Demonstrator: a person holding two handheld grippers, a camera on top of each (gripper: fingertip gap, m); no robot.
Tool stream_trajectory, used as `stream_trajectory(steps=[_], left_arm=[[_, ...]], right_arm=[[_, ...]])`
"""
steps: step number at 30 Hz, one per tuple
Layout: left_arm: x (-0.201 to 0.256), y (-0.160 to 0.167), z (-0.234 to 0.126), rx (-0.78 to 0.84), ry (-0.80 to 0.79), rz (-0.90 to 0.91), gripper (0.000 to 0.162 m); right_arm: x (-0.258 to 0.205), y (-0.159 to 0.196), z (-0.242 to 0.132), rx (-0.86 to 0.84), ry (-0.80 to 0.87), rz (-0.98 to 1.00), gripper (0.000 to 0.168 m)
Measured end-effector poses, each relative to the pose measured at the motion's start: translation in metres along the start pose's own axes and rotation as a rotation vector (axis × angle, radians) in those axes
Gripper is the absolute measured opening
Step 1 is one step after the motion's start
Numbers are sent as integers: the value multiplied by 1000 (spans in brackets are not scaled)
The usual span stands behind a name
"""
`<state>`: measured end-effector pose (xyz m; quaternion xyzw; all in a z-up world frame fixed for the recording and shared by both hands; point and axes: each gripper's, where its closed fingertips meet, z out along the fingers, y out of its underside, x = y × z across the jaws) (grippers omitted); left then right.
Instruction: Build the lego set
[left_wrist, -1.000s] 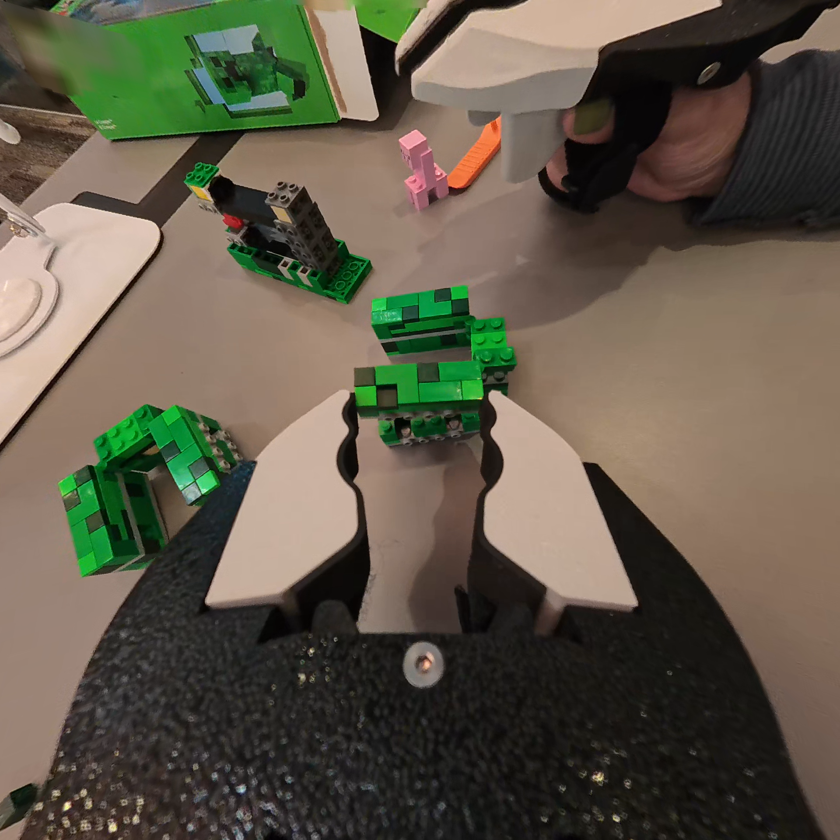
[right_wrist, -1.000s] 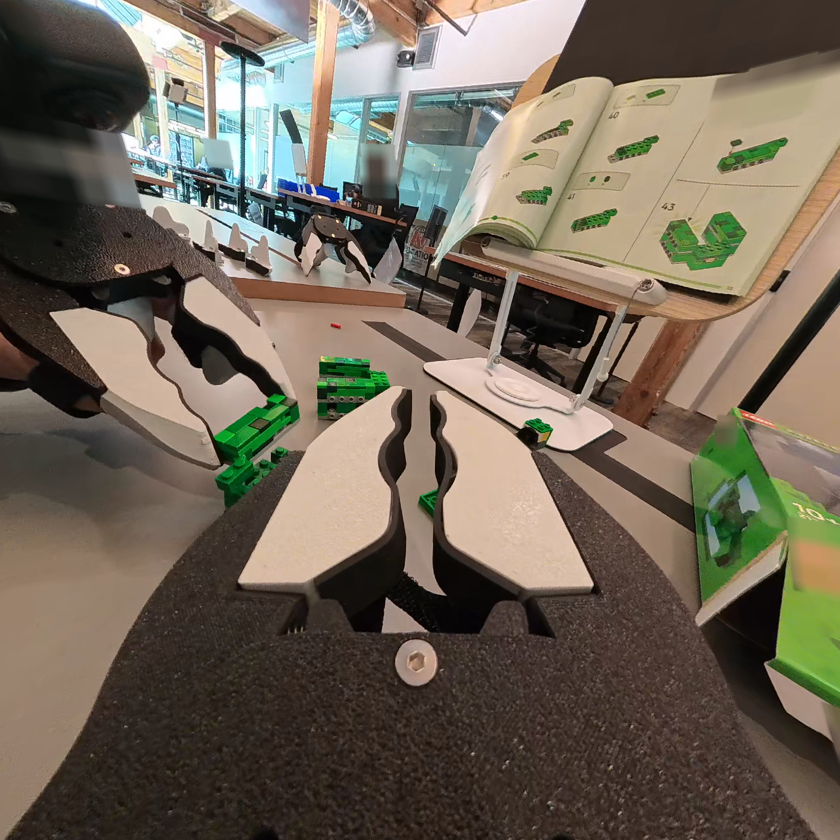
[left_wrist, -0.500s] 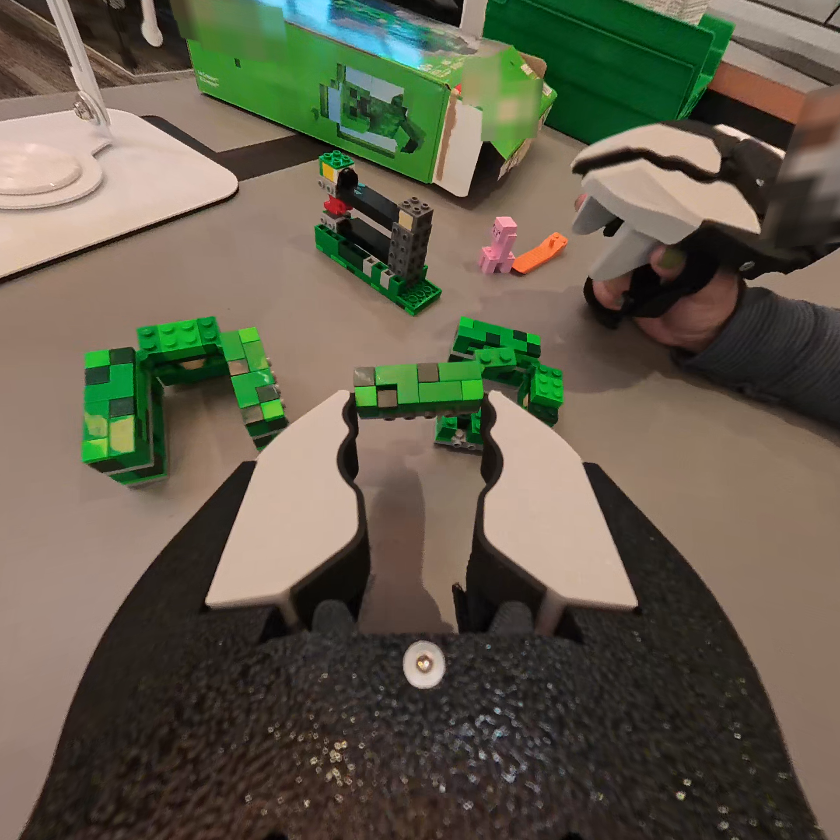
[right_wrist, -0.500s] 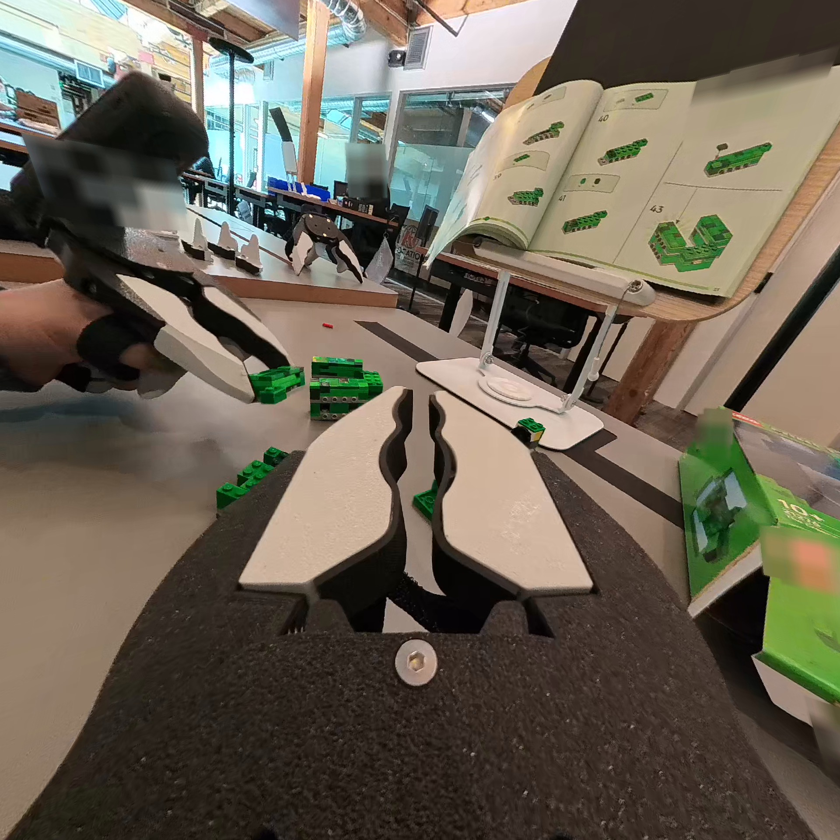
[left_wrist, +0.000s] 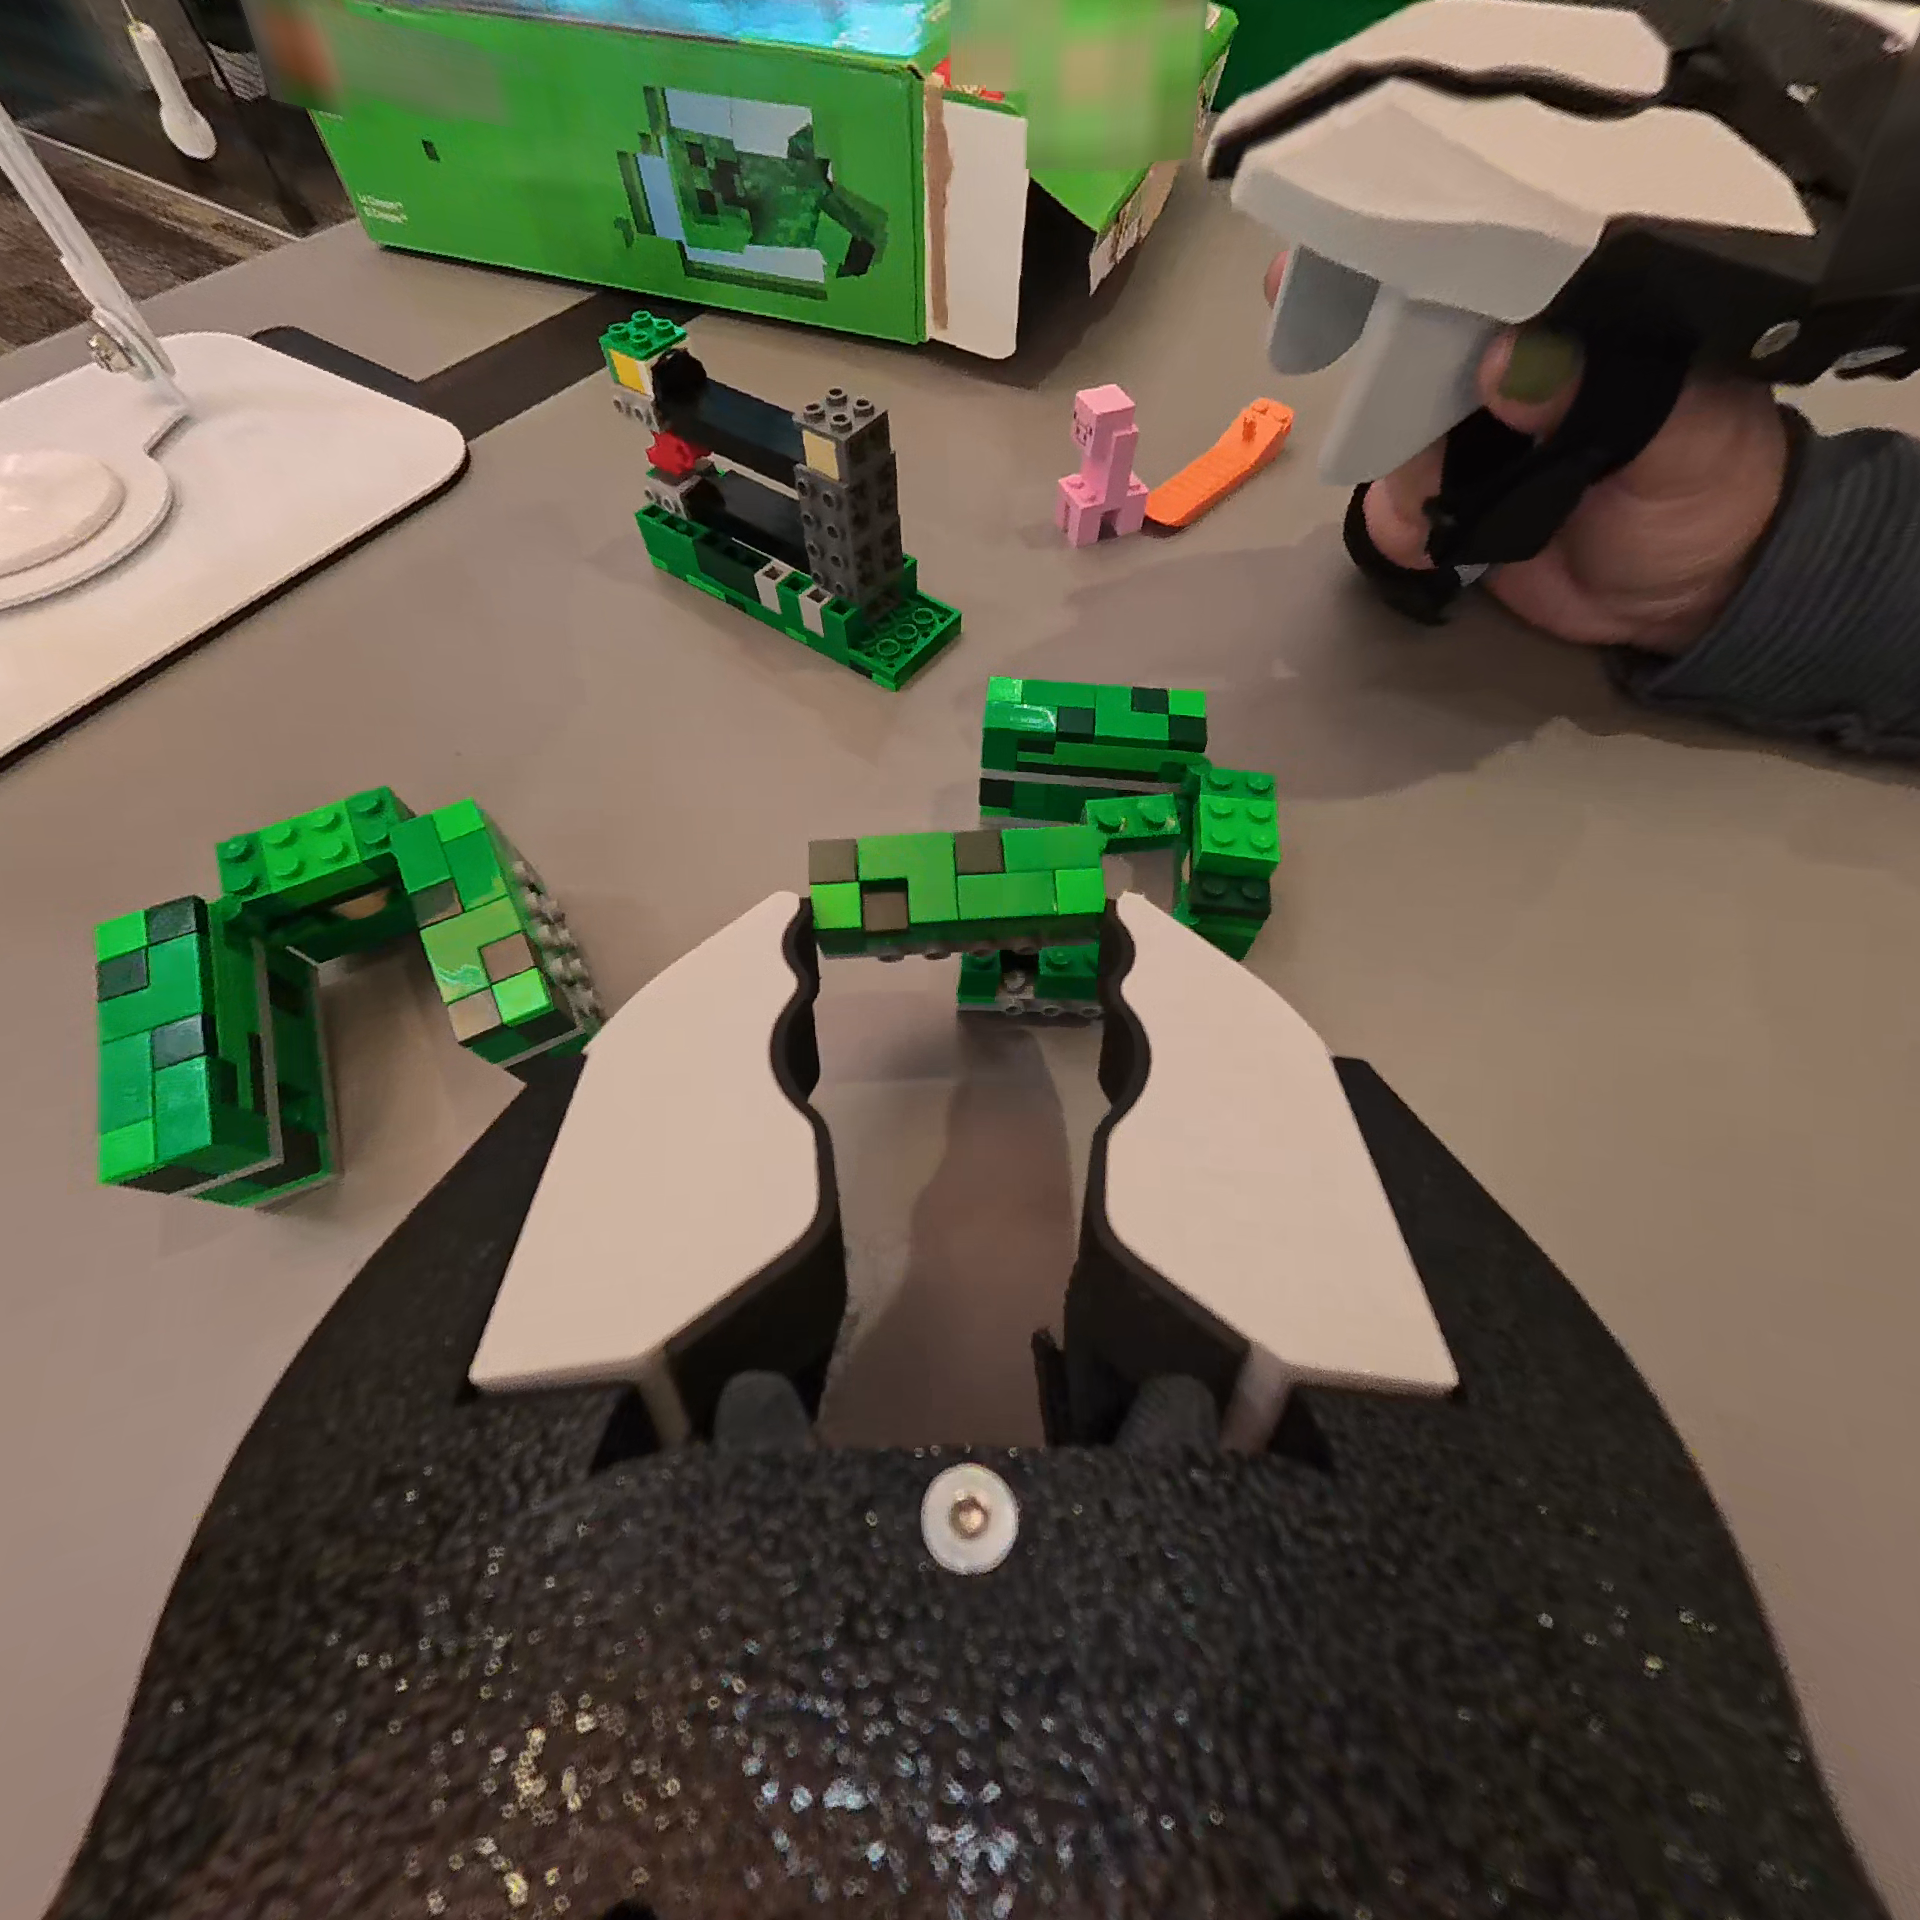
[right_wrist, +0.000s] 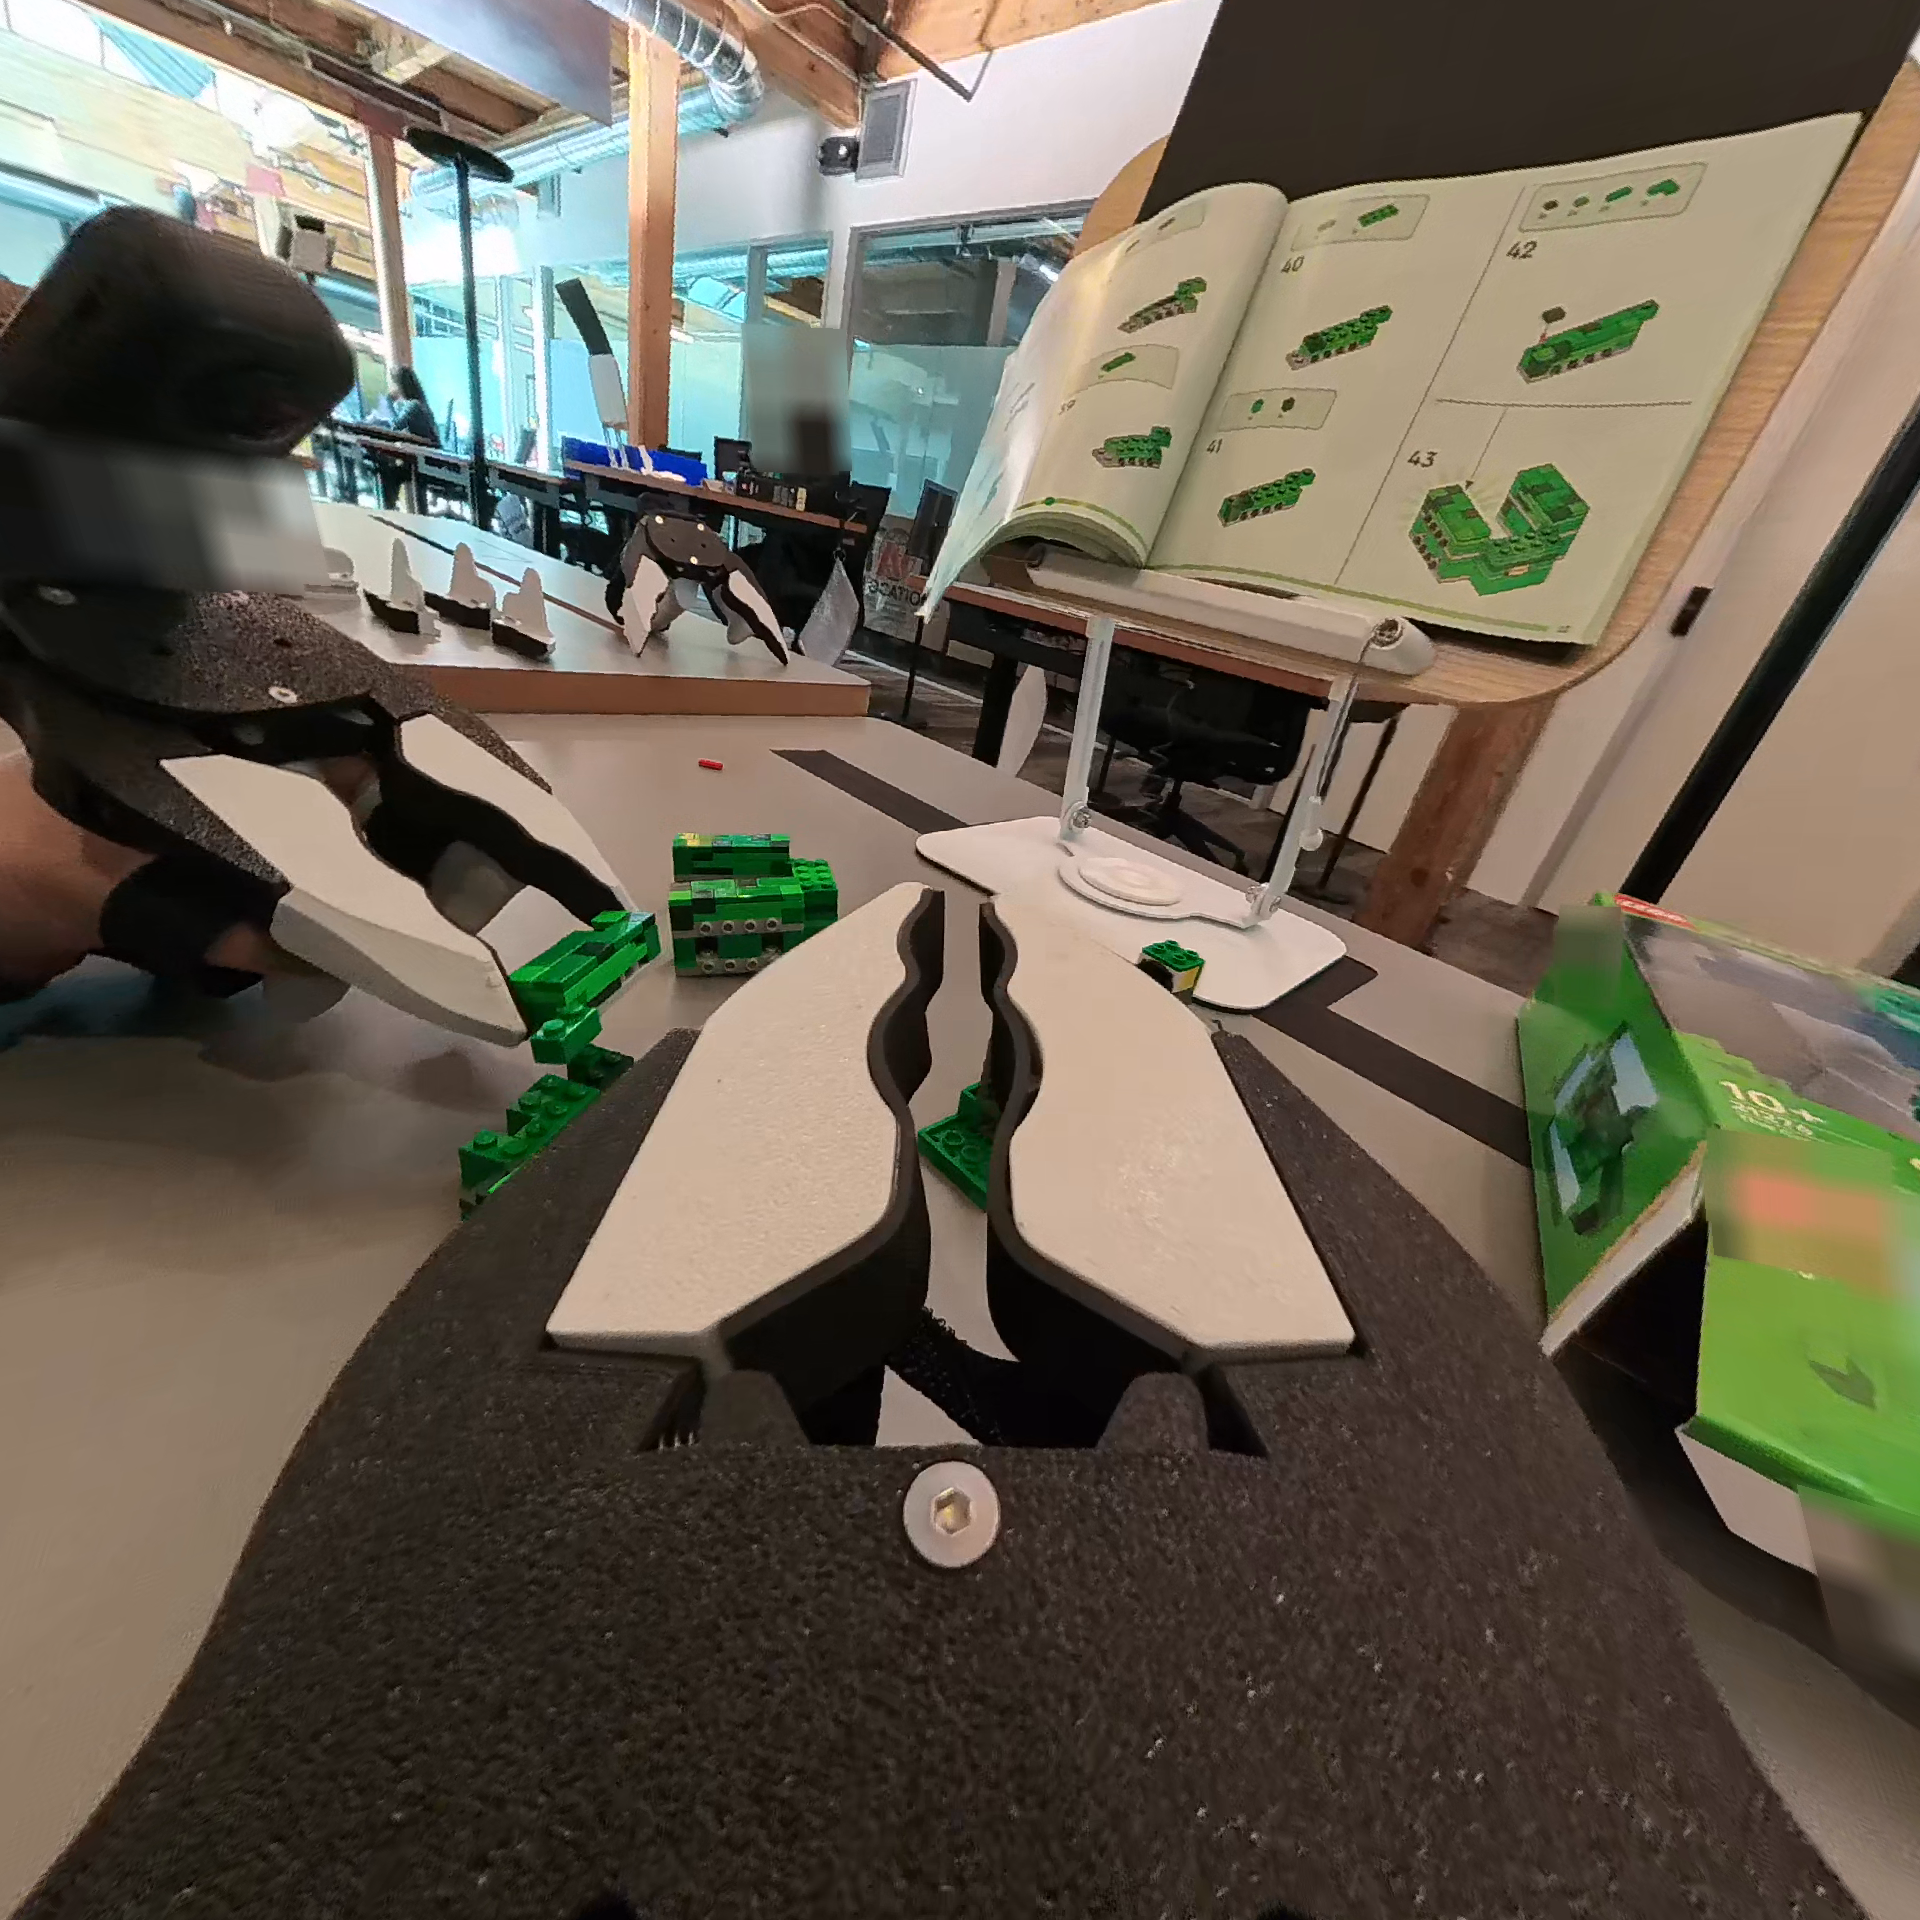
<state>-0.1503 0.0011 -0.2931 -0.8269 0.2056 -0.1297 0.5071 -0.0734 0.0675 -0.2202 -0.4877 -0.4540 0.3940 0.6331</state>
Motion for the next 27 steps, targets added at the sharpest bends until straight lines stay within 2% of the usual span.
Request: stream_trajectory(steps=[20, 27], left_arm=[[2, 3, 2, -27, 11, 3, 51], [10, 5, 3, -44, 71, 17, 51]], right_arm=[[1, 1, 1, -6, 0, 12, 6], [1, 1, 1, -7, -1, 13, 5]])
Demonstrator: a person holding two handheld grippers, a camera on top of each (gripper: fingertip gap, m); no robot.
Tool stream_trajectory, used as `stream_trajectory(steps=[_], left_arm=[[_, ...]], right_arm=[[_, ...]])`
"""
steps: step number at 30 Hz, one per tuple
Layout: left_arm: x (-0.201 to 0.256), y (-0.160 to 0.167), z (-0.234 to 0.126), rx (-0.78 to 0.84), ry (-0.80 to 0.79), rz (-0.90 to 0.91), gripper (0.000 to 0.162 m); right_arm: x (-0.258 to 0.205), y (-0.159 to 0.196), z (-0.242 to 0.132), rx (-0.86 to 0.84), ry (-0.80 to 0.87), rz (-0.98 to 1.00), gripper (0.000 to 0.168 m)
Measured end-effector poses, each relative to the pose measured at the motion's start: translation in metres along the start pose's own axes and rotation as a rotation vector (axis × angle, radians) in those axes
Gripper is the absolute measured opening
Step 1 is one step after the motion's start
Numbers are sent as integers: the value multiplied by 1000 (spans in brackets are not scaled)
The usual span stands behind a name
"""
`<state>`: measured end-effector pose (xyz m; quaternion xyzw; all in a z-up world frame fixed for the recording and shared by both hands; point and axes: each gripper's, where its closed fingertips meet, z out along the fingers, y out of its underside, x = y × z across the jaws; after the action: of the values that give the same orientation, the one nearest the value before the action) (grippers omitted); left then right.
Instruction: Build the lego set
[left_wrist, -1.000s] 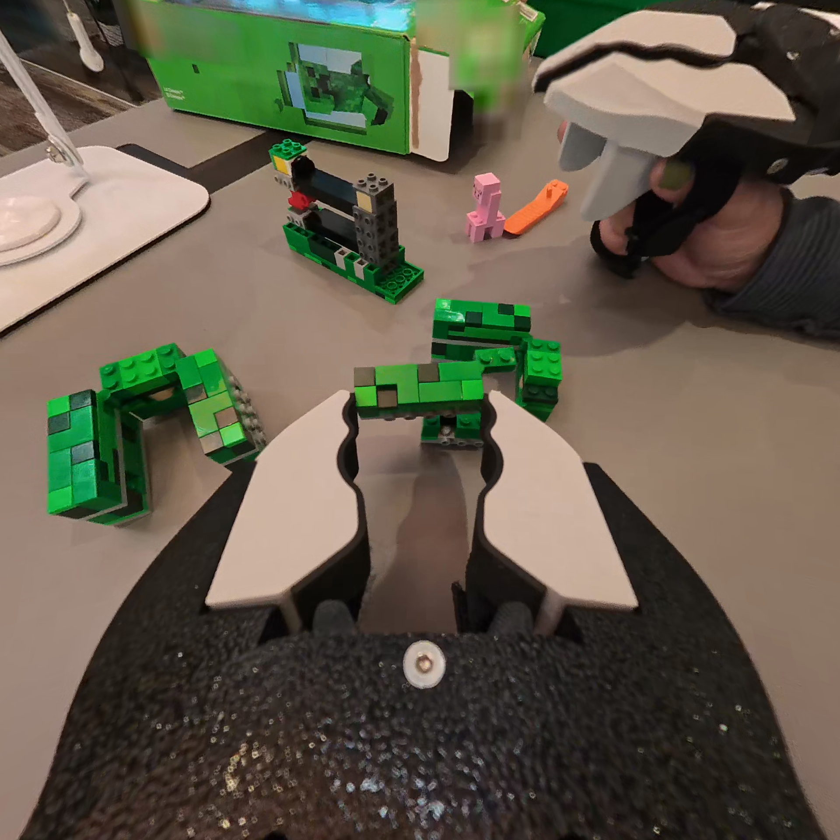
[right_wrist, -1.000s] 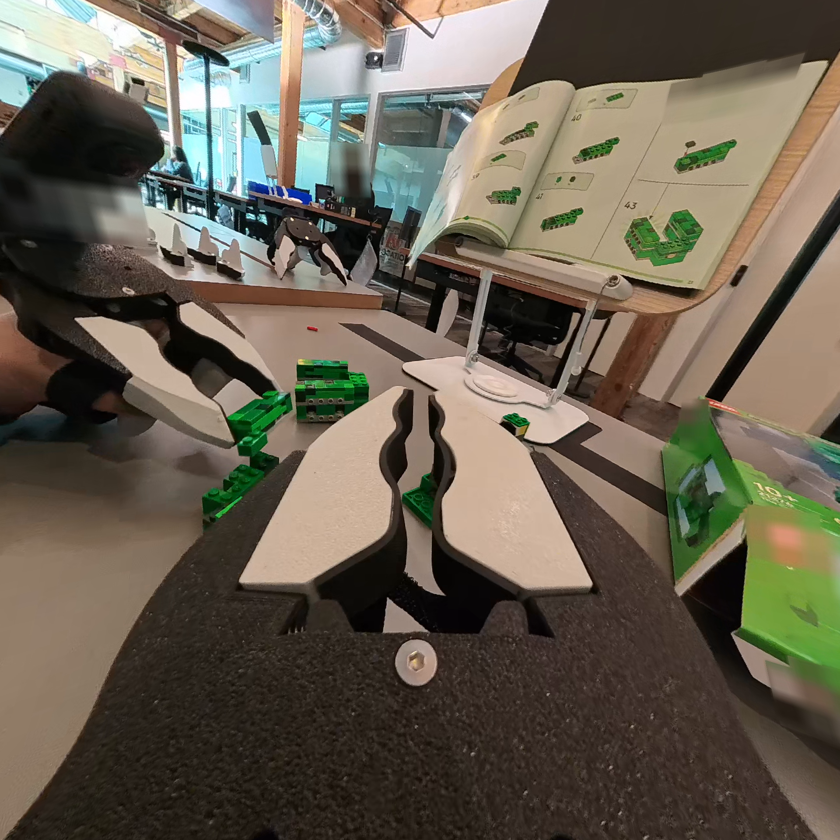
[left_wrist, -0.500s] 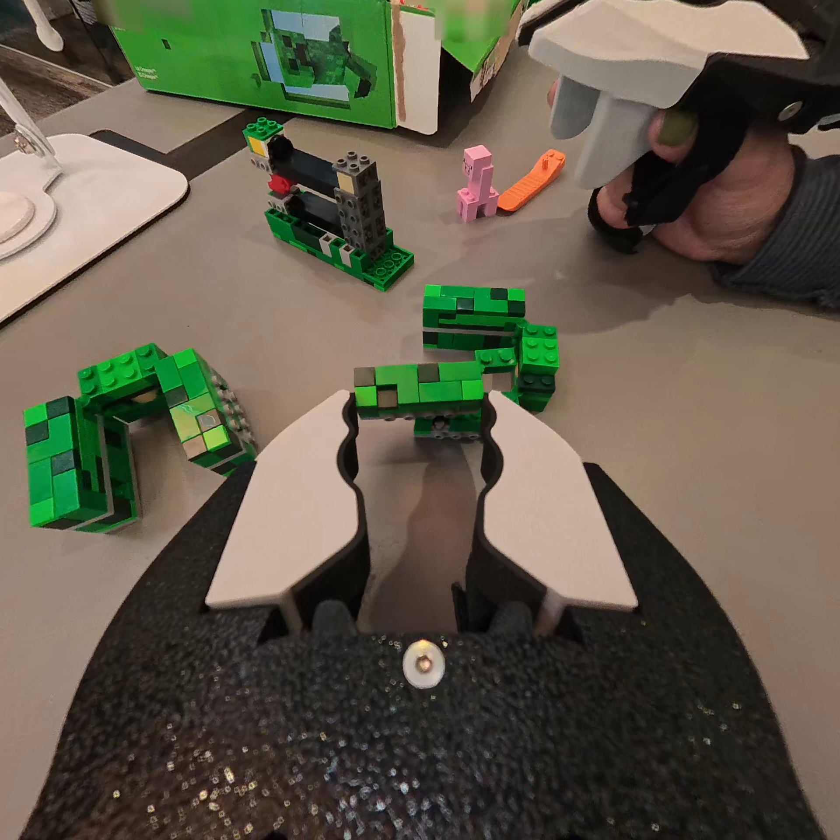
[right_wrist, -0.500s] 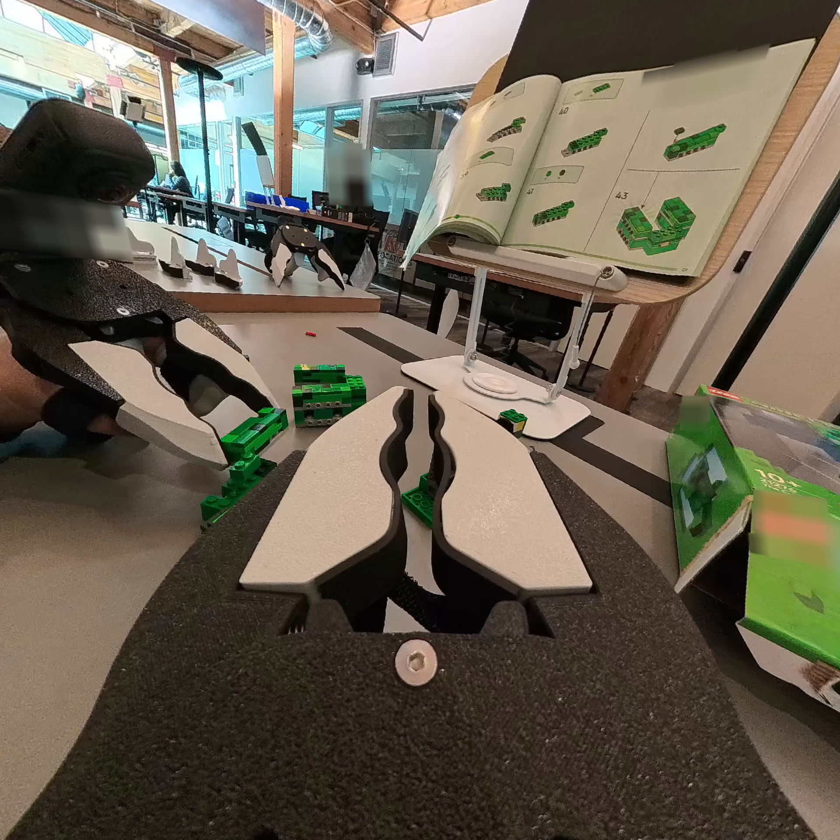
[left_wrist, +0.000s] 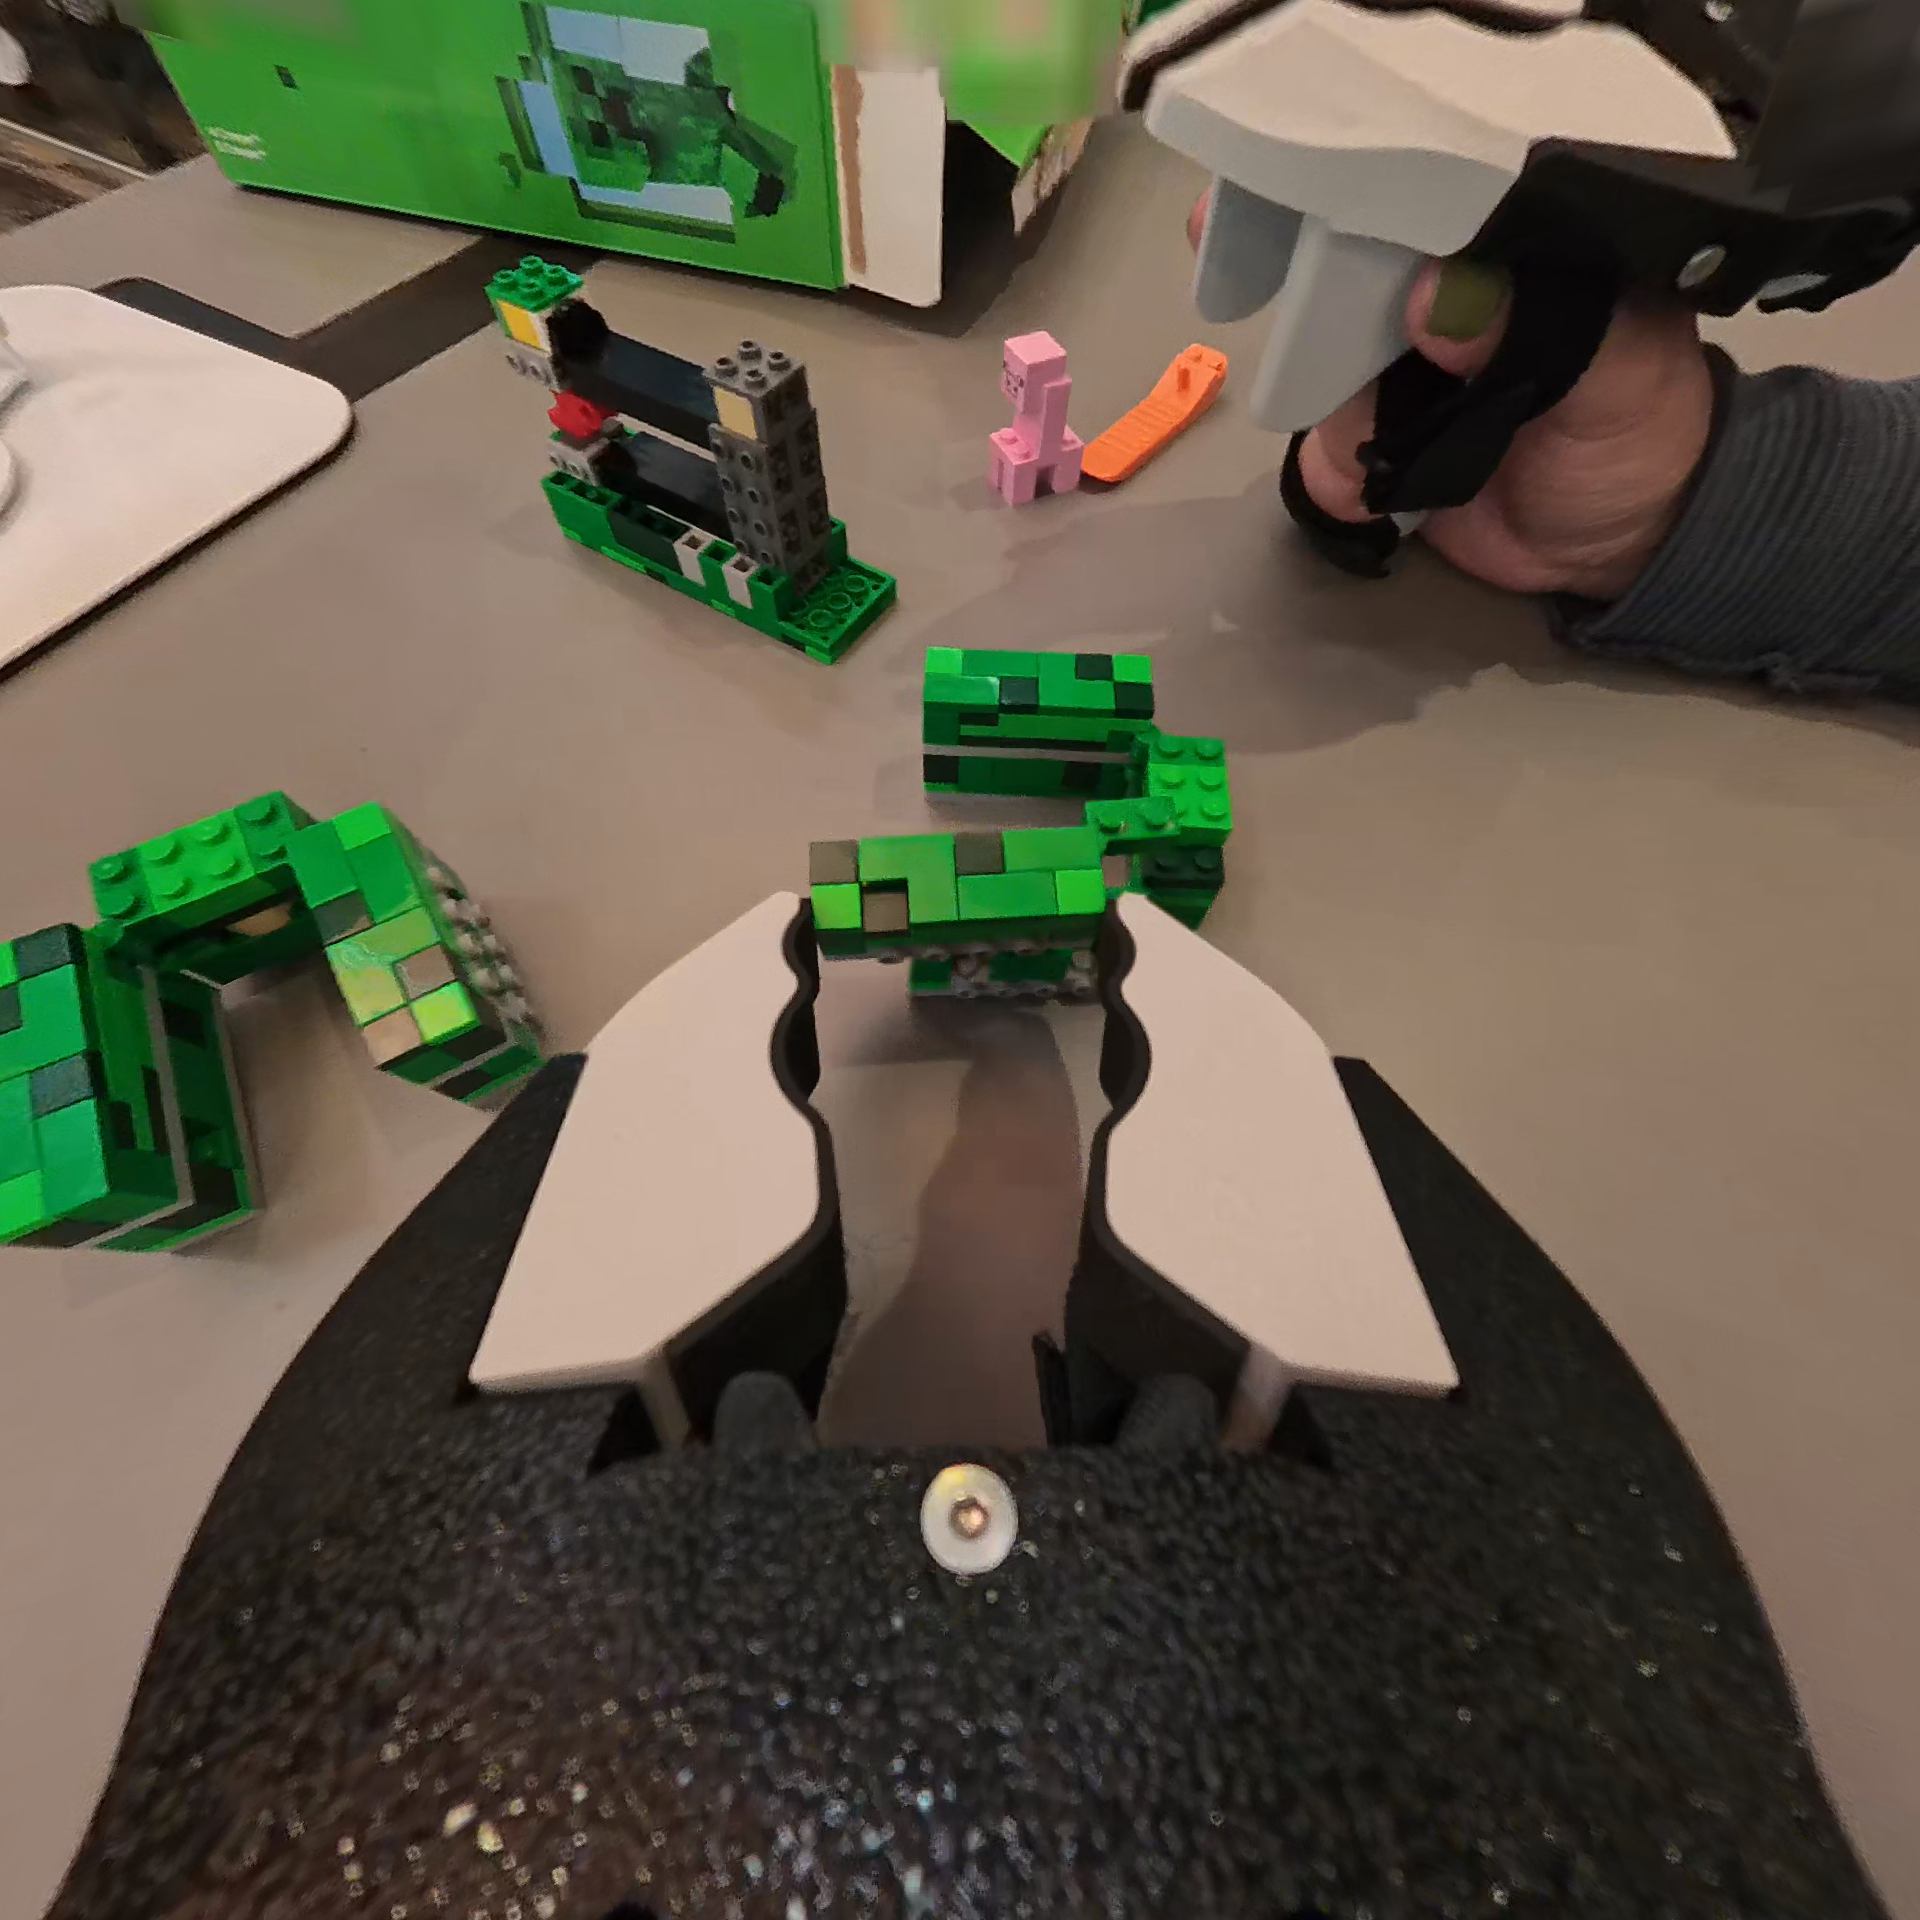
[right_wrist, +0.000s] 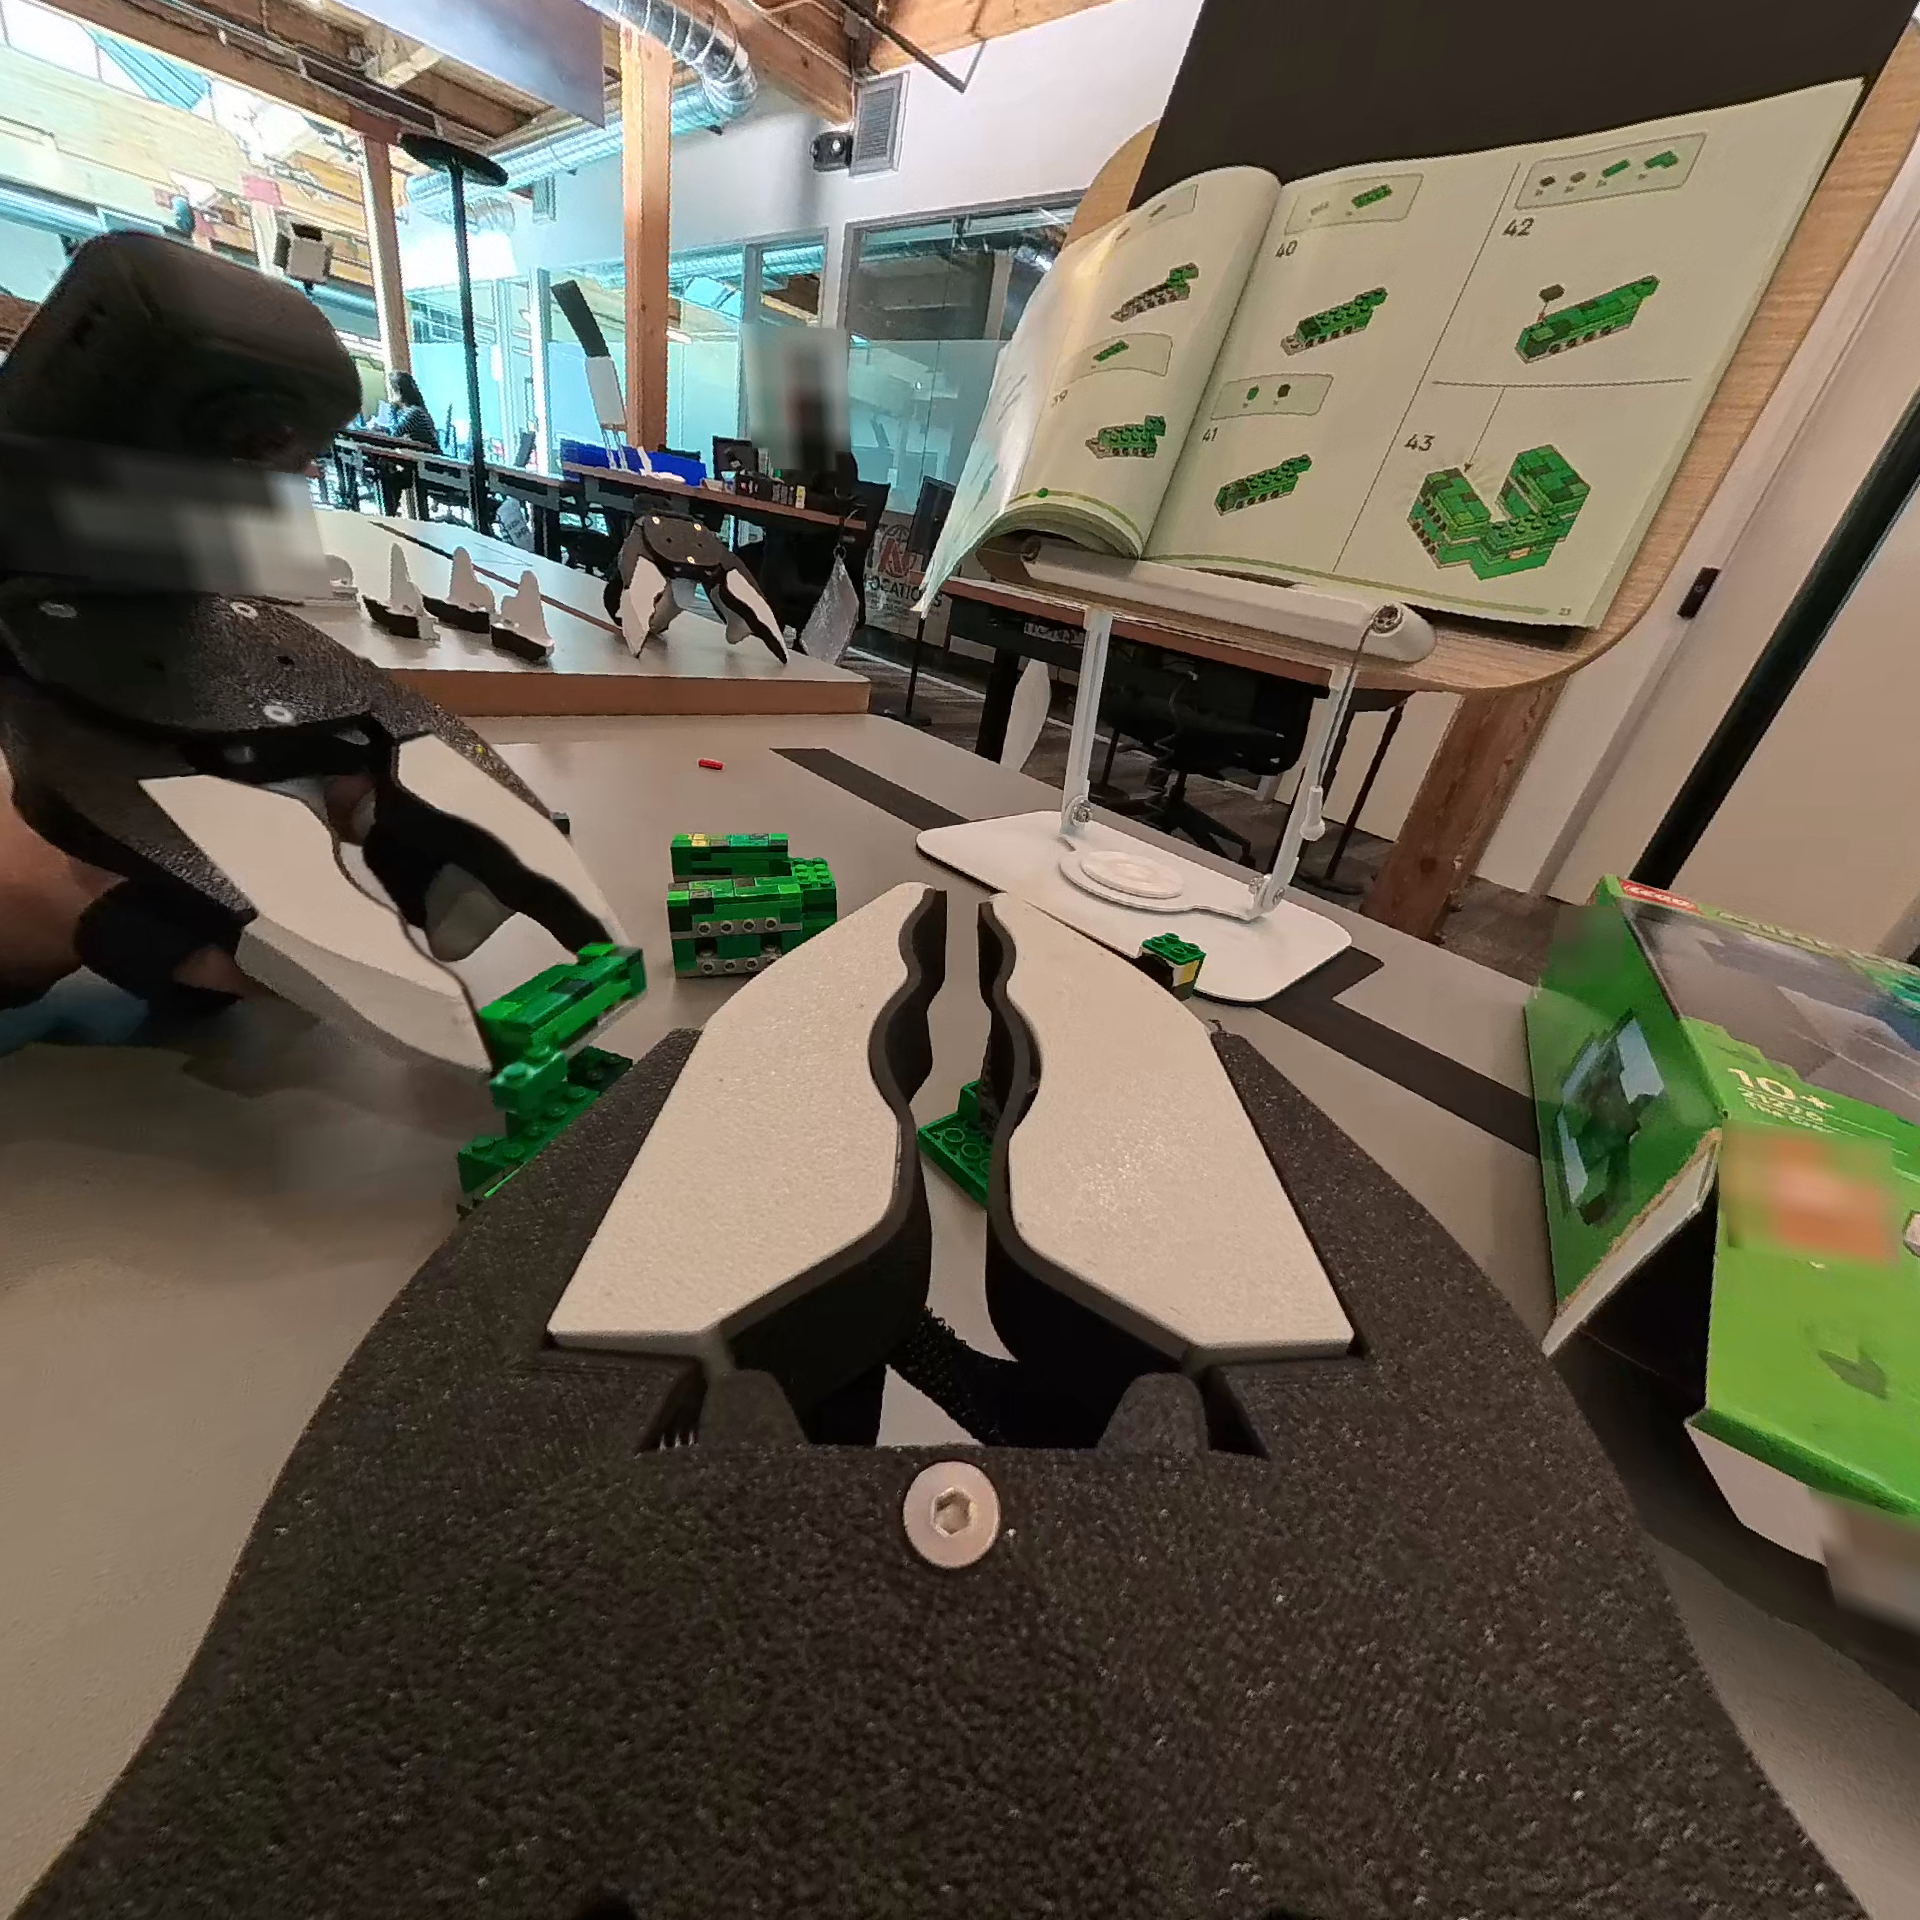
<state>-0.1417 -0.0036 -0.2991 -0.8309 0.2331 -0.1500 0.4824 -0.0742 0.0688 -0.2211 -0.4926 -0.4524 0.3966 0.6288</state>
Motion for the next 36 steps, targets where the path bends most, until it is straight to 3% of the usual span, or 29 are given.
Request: stream_trajectory(steps=[14, 19, 21, 25, 36], left_arm=[[12, 8, 7, -96, 22, 72, 52], [12, 8, 8, -94, 24, 61, 52], [12, 8, 8, -93, 28, 59, 52], [12, 8, 9, -100, 29, 68, 52], [13, 8, 9, -113, 67, 93, 51]], right_arm=[[-8, 1, 2, -15, -31, -46, 5], [-54, 7, -1, -102, -261, -164, 8], [-75, 16, -7, -184, -368, -234, 17], [-101, 30, -14, -272, -464, -429, 18], [-115, 57, -14, -452, -552, -347, 34]])
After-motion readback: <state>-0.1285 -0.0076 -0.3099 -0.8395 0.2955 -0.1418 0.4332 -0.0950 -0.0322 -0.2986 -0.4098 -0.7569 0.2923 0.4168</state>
